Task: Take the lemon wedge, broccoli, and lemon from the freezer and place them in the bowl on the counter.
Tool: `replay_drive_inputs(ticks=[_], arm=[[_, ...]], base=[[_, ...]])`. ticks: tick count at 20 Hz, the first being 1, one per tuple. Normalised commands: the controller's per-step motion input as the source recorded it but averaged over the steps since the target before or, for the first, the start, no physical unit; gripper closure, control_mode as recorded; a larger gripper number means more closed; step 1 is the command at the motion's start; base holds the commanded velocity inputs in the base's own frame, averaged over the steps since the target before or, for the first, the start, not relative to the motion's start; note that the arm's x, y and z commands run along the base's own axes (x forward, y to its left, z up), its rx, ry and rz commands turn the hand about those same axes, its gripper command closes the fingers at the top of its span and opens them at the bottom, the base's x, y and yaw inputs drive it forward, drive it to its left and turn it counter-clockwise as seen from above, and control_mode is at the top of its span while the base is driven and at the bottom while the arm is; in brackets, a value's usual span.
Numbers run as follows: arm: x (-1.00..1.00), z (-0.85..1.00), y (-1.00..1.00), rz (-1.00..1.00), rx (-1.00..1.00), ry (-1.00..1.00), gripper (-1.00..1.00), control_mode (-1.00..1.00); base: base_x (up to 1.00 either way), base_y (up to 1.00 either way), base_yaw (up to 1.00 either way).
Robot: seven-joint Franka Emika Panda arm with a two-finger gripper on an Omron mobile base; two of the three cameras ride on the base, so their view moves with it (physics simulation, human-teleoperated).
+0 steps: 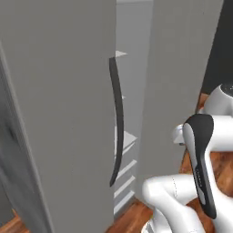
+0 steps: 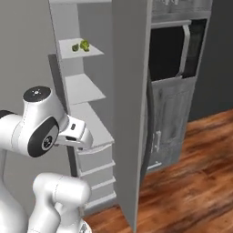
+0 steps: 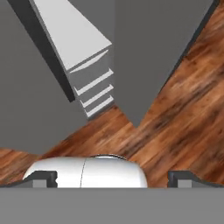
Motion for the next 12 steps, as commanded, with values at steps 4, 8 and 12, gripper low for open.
replay_drive_inputs(ticks=[4,8,12], arm=[[0.0,0.0,0.0,0.0,0.0,0.0,-1.0,1.0],[0.0,0.0,0.0,0.0,0.0,0.0,-1.0,1.0],[0.0,0.0,0.0,0.0,0.0,0.0,-1.0,1.0]], base=[[0.6,-0.05,0.56],[0.42,-0.13,0.31],[0.5,-0.29,0.29]])
